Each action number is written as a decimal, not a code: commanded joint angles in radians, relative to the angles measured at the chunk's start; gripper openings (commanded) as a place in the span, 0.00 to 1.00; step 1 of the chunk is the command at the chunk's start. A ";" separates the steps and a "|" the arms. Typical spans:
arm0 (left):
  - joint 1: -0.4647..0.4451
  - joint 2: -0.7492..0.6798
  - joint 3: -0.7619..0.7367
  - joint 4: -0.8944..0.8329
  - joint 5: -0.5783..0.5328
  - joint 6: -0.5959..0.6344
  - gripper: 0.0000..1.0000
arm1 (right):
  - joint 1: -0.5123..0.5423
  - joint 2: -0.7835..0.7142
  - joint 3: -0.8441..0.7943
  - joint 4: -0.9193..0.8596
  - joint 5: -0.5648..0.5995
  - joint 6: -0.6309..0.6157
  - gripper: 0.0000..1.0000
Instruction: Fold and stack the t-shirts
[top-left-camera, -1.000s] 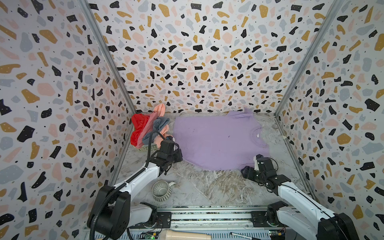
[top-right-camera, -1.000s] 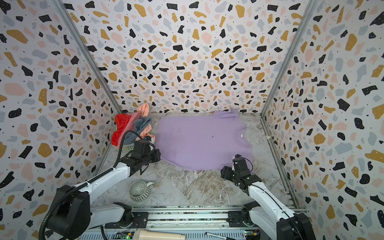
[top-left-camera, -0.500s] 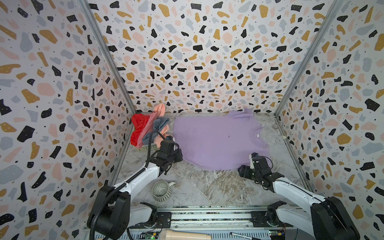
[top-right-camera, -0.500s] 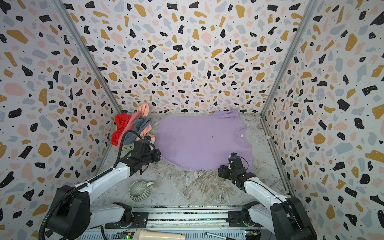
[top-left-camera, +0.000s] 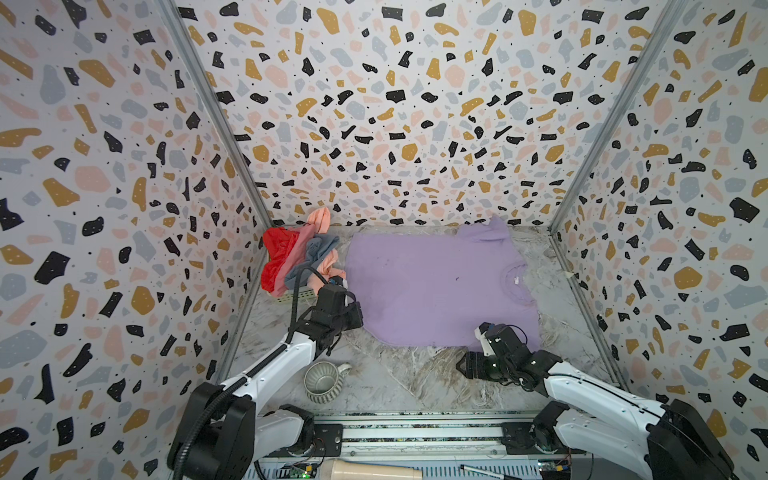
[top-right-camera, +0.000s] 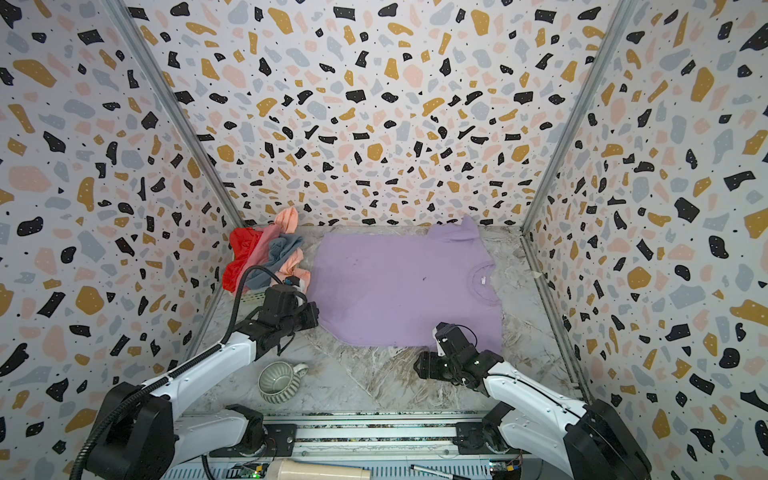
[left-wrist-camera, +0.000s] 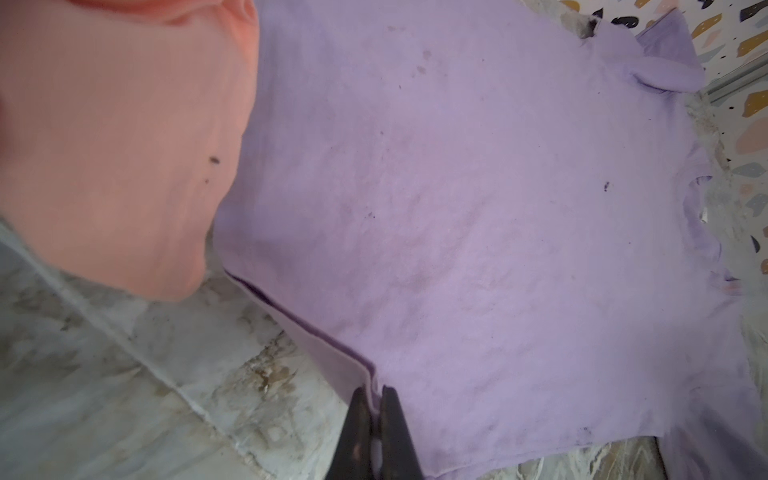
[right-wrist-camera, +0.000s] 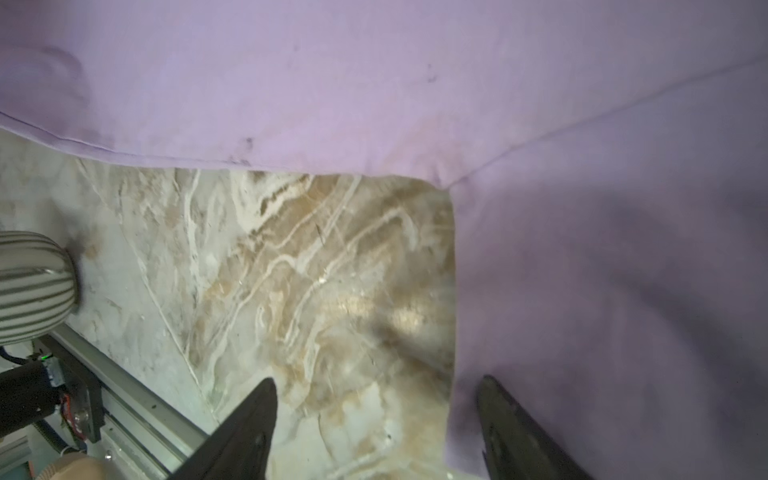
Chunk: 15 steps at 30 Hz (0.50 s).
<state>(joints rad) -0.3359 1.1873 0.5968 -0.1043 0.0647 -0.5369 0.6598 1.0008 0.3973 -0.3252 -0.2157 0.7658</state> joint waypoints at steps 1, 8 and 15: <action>0.000 -0.031 -0.033 -0.016 -0.025 -0.010 0.00 | 0.004 -0.003 0.112 -0.168 0.095 -0.011 0.76; 0.000 -0.051 -0.030 -0.160 -0.194 0.002 0.01 | -0.016 0.100 0.335 -0.075 0.269 -0.117 0.77; -0.019 -0.116 0.008 -0.262 -0.355 -0.049 0.18 | -0.290 0.249 0.444 0.147 0.187 -0.245 0.77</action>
<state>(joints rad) -0.3420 1.1038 0.5694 -0.3019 -0.1715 -0.5571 0.4515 1.2171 0.7982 -0.2657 -0.0196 0.6003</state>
